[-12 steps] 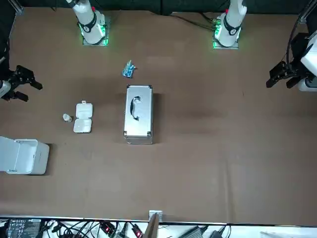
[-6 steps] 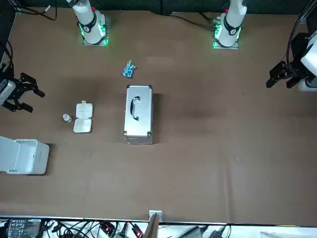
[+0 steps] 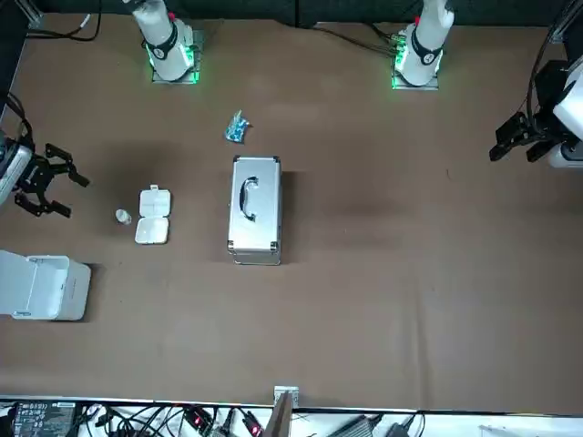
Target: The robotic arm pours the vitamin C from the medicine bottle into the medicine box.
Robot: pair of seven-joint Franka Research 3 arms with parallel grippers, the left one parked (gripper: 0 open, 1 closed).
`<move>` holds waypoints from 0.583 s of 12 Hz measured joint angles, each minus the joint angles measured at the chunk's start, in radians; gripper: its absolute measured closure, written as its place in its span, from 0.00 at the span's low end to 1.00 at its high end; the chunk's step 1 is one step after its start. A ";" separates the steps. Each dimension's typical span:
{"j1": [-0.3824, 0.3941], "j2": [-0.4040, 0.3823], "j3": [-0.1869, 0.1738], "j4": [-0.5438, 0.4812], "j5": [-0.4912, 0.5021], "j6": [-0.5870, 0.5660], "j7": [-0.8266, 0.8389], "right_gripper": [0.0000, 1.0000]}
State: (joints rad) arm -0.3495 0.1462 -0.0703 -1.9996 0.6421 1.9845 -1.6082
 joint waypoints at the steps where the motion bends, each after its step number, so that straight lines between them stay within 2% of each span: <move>1: -0.013 0.027 -0.002 -0.002 0.049 0.001 -0.066 0.00; 7: -0.083 0.172 -0.006 -0.003 0.289 -0.004 -0.475 0.00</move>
State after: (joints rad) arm -0.4320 0.3181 -0.0760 -2.0030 0.9314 1.9800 -2.0835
